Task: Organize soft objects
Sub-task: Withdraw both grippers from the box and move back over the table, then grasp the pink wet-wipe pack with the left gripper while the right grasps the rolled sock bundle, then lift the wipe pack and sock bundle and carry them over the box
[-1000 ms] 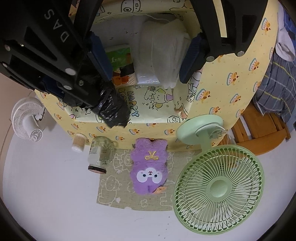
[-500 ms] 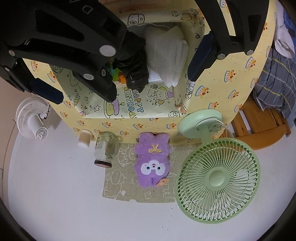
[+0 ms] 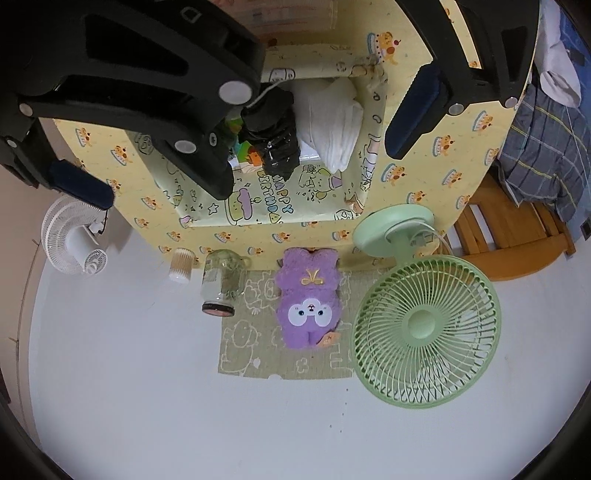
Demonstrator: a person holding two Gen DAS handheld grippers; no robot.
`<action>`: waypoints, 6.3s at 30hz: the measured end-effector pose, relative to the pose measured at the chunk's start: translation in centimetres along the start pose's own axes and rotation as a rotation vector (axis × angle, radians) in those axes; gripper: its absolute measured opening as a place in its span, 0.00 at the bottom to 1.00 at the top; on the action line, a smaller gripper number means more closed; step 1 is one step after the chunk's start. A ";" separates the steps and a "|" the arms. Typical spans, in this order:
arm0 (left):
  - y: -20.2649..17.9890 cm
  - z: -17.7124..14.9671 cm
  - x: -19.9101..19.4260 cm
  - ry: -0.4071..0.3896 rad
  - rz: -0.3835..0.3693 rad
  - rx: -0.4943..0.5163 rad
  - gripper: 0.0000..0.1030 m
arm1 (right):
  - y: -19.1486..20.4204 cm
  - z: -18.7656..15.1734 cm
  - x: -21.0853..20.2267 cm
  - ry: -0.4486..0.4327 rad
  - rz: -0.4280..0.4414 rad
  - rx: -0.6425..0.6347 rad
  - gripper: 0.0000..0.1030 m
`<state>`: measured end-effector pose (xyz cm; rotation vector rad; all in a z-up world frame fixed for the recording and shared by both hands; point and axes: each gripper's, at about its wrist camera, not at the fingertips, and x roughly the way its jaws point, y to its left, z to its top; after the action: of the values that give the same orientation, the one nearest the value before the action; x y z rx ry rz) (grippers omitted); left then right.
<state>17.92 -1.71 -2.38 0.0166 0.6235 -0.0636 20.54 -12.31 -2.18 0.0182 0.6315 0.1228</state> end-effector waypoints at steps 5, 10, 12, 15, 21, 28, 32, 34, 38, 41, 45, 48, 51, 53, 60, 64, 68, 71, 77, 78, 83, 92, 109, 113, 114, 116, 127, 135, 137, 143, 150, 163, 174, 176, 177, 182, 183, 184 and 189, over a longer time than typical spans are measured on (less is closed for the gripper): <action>-0.2 0.0 -1.7 -0.024 0.008 0.010 1.00 | 0.2 -0.1 -1.7 -0.020 -0.003 -0.003 0.98; -0.3 -0.2 -3.0 -0.036 -0.006 0.010 1.00 | 0.5 -0.2 -3.4 -0.033 -0.017 -0.013 0.98; -0.3 -0.3 -3.5 -0.041 -0.011 0.011 1.00 | 0.5 -0.2 -3.9 -0.036 -0.021 -0.019 0.98; -0.3 -0.5 -4.0 -0.049 -0.015 0.010 1.00 | 0.6 -0.3 -4.7 -0.042 -0.026 -0.024 0.98; -0.3 -0.7 -5.2 -0.064 -0.019 0.012 1.00 | 0.9 -0.6 -6.2 -0.057 -0.026 -0.037 0.98; -0.4 -1.1 -6.5 -0.082 -0.027 0.005 1.00 | 1.2 -0.7 -7.6 -0.076 -0.036 -0.046 0.98; -0.5 -1.3 -7.4 -0.100 -0.026 0.003 1.00 | 1.3 -0.9 -8.4 -0.088 -0.034 -0.046 0.98; -0.6 -1.4 -7.6 -0.105 -0.029 0.003 1.00 | 1.3 -1.0 -8.9 -0.091 -0.026 -0.046 0.98; -0.5 -1.6 -8.1 -0.106 -0.034 -0.010 1.00 | 1.2 -1.3 -10.0 -0.116 -0.045 -0.033 0.98; -0.7 -1.7 -8.5 -0.110 -0.030 -0.012 1.00 | 1.2 -1.4 -10.6 -0.121 -0.051 -0.030 0.98; -0.9 -2.2 -9.0 -0.117 -0.032 -0.008 1.00 | 0.9 -1.7 -11.1 -0.123 -0.047 -0.022 0.98; -1.0 -2.6 -9.4 -0.122 -0.035 -0.006 1.00 | 0.9 -2.2 -11.6 -0.127 -0.045 -0.022 0.98; -1.1 -2.9 -9.7 -0.123 -0.043 -0.007 1.00 | 0.9 -2.6 -11.9 -0.128 -0.046 -0.023 0.98; -1.2 -3.1 -9.9 -0.122 -0.048 -0.012 1.00 | 0.8 -2.9 -12.2 -0.132 -0.049 -0.015 0.98; -1.6 -4.2 -10.5 -0.122 -0.047 -0.017 1.00 | 0.5 -3.9 -13.0 -0.137 -0.050 -0.008 0.98; -1.8 -4.9 -10.4 -0.111 -0.056 -0.016 1.00 | 0.3 -4.7 -13.3 -0.144 -0.076 0.003 0.98; -2.2 -5.7 -10.5 -0.115 -0.051 -0.011 1.00 | -0.2 -5.4 -13.2 -0.131 -0.067 0.015 0.98; -2.4 -6.3 -10.4 -0.113 -0.060 -0.014 1.00 | -0.3 -6.1 -13.0 -0.120 -0.068 0.017 0.98; -2.8 -7.9 -9.6 -0.087 -0.076 -0.016 1.00 | -0.5 -7.6 -12.2 -0.088 -0.069 0.010 0.98; -2.9 -8.2 -9.4 -0.084 -0.078 -0.016 1.00 | -0.5 -7.9 -12.0 -0.083 -0.069 0.010 0.98; -3.3 -9.7 -8.3 -0.061 -0.083 -0.004 0.99 | -1.0 -9.5 -10.9 -0.066 -0.074 0.009 0.96; -3.8 -11.7 -6.6 -0.024 -0.092 0.002 0.98 | -1.8 -11.6 -9.3 -0.036 -0.074 0.016 0.94; -5.8 -14.3 -3.3 0.104 -0.114 0.038 0.92 | -4.2 -14.9 -5.8 0.094 -0.103 0.051 0.84; -6.2 -14.8 -2.4 0.139 -0.120 0.045 0.91 | -4.7 -15.5 -4.9 0.125 -0.117 0.062 0.76; -6.2 -15.0 -2.2 0.151 -0.121 0.045 0.91 | -4.8 -15.6 -4.6 0.136 -0.116 0.066 0.75; -6.3 -15.1 -1.9 0.163 -0.117 0.049 0.91 | -5.0 -15.9 -4.2 0.155 -0.113 0.073 0.72; -6.5 -15.0 -0.8 0.214 -0.112 0.066 0.89 | -5.7 -16.4 -2.4 0.222 -0.086 0.106 0.38; -6.3 -14.5 -0.8 0.215 -0.111 0.078 0.90 | -5.9 -16.1 -2.3 0.222 -0.082 0.117 0.25; -6.0 -14.2 -0.6 0.219 -0.109 0.070 0.90 | -5.8 -15.8 -2.4 0.214 -0.077 0.115 0.25; -5.8 -13.0 -0.5 0.206 -0.115 0.073 0.90 | -5.8 -14.6 -2.4 0.198 -0.065 0.116 0.25; -5.8 -12.2 1.1 0.221 -0.114 0.076 0.90 | -6.0 -13.8 -1.7 0.192 -0.057 0.134 0.25; -6.6 -11.5 3.6 0.276 -0.152 0.086 0.79 | -7.1 -13.6 -0.1 0.221 -0.062 0.163 0.25; -8.0 -12.5 1.8 0.248 -0.193 0.140 0.39 | -7.1 -14.5 -0.2 0.247 -0.056 0.158 0.25; -7.7 -12.7 1.6 0.248 -0.197 0.132 0.39 | -6.9 -14.7 -0.4 0.246 -0.053 0.154 0.25; -7.7 -12.7 1.4 0.246 -0.198 0.129 0.38 | -6.9 -14.7 -0.5 0.247 -0.050 0.154 0.25; -7.2 -13.0 0.5 0.238 -0.193 0.110 0.38 | -6.3 -14.9 -1.3 0.241 -0.038 0.143 0.25; -7.2 -13.0 0.3 0.233 -0.190 0.109 0.38 | -6.2 -14.9 -1.5 0.237 -0.036 0.142 0.25; -7.1 -13.0 0.0 0.227 -0.186 0.109 0.38 | -6.2 -15.0 -1.7 0.234 -0.035 0.141 0.25; -6.5 -12.9 -1.3 0.197 -0.171 0.101 0.38 | -5.7 -14.7 -2.8 0.211 -0.031 0.131 0.25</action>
<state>8.97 -7.71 -12.08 0.0683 0.8178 -0.2611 10.28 -18.57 -12.70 0.1229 0.8497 0.0530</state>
